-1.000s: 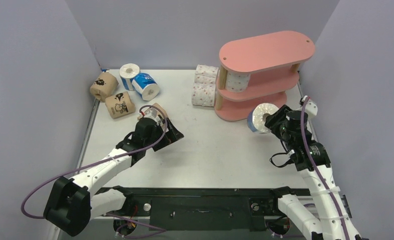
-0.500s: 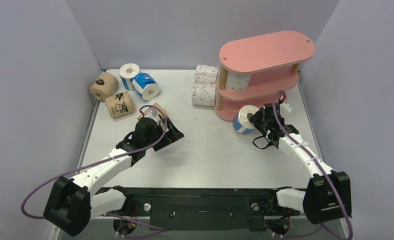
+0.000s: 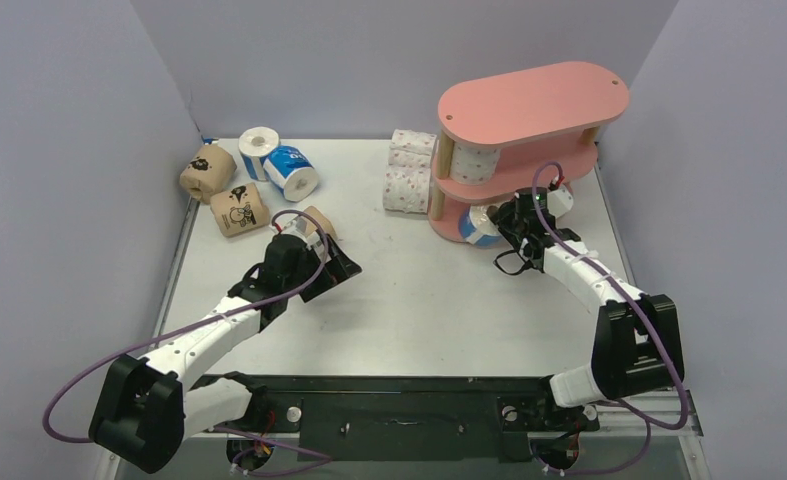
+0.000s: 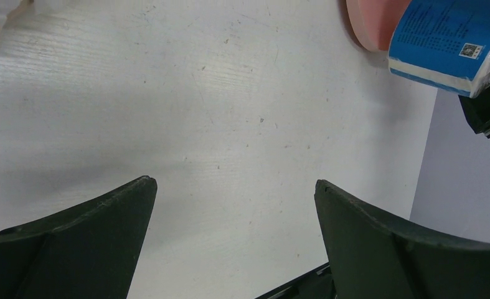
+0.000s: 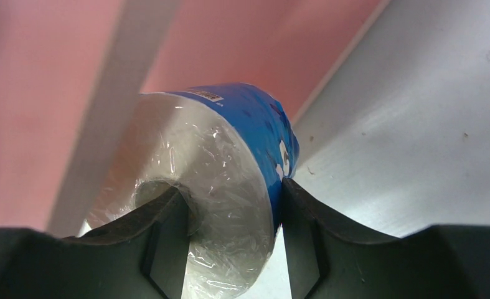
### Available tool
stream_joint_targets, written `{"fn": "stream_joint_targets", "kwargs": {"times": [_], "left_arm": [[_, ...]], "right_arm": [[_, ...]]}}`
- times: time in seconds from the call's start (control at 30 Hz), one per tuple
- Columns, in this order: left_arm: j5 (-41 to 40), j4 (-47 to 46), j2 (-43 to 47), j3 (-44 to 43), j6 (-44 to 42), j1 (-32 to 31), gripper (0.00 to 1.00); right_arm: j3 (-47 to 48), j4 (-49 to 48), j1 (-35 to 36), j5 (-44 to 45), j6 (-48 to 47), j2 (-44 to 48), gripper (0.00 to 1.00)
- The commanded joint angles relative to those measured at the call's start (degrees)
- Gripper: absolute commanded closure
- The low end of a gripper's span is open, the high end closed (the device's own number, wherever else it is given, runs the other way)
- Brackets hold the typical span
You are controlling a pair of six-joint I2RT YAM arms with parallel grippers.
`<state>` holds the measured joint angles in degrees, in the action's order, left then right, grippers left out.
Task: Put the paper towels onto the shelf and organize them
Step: Place the paper towel on the shelf.
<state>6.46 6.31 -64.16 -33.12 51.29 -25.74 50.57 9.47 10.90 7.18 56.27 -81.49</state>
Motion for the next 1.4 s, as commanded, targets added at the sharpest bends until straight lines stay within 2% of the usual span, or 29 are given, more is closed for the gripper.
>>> {"fn": "stream_joint_targets", "kwargs": {"times": [0.0, 0.37, 0.83, 1.17, 1.37], "left_arm": [[1.1, -1.9, 0.0, -0.2, -1.2, 0.8, 0.00], [2.0, -3.0, -0.4, 0.5, -0.7, 0.9, 0.00], [2.6, -3.6, -0.7, 0.6, -0.5, 0.9, 0.00], [3.1, -3.9, -0.7, 0.8, -0.4, 0.9, 0.00], [3.2, -4.2, -0.7, 1.0, -0.2, 0.9, 0.00]], "right_arm": [[5.0, -6.7, -0.3, 2.0, 1.8, -1.5, 0.66], [6.1, -8.3, -0.3, 1.7, 3.4, -4.5, 0.64], [6.1, -8.6, 0.0, 0.4, 2.8, -4.4, 0.39], [4.6, -8.7, 0.1, -0.7, 2.5, -1.7, 0.32], [2.1, -8.9, 0.0, -1.6, 2.8, 1.4, 0.32]]}}
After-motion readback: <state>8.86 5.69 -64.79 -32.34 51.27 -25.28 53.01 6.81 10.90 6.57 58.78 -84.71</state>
